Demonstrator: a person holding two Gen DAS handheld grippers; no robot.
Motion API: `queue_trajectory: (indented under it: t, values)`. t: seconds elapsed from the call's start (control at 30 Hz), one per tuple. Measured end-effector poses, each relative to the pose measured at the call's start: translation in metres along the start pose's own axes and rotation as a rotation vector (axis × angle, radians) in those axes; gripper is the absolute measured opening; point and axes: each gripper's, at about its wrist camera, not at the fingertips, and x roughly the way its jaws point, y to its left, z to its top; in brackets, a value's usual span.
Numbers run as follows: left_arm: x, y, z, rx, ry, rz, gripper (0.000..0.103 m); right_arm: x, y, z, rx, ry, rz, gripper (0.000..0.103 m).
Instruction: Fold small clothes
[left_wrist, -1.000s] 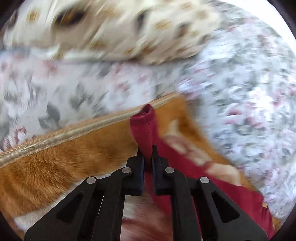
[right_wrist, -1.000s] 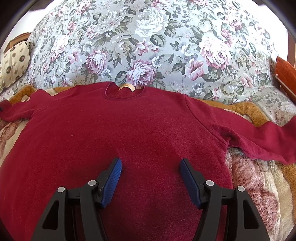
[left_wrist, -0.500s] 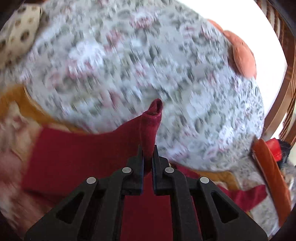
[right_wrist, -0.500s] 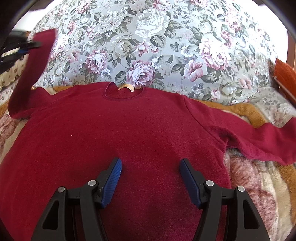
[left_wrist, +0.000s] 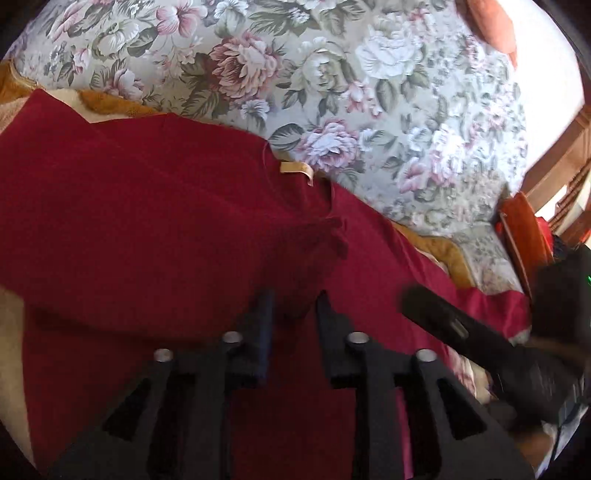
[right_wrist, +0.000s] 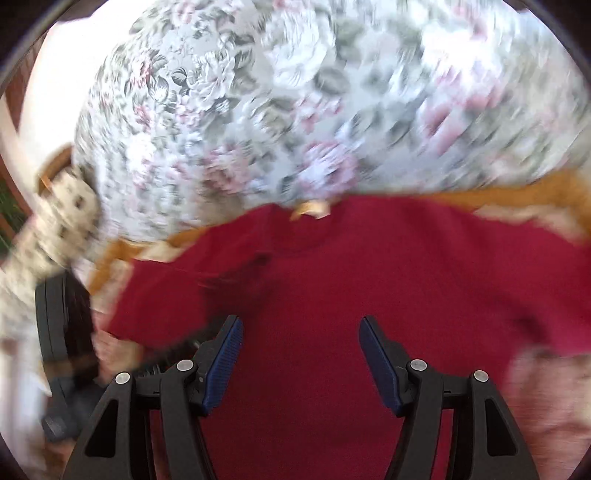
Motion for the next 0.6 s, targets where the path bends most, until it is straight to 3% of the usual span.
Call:
queue_trajectory:
  t: [0.13,0.37,0.43,0.47,0.5,0.6]
  values:
    - [-0.013,0.003,-0.023,0.048,0.004,-0.025,0.044,0.04,-0.011,0.003,0.172,0.091,0.117,0.063]
    - [-0.014,0.013,-0.033,0.026,-0.025,-0.057,0.044,0.065,-0.01,0.017,0.308,0.149,0.239,0.061]
    - [-0.015,0.016,-0.033,0.015,-0.029,-0.072,0.044,0.068,-0.002,0.019,0.25,0.181,0.236,0.036]
    - [-0.015,0.017,-0.033,0.008,-0.03,-0.082,0.044,0.07,0.005,0.02,0.194,0.192,0.211,0.018]
    - [-0.015,0.019,-0.032,0.001,-0.032,-0.09,0.044,0.069,0.008,0.019,0.15,0.194,0.175,0.009]
    - [-0.016,0.022,-0.032,-0.013,-0.042,-0.106,0.044,0.057,0.023,0.031,0.0,0.14,0.067,0.007]
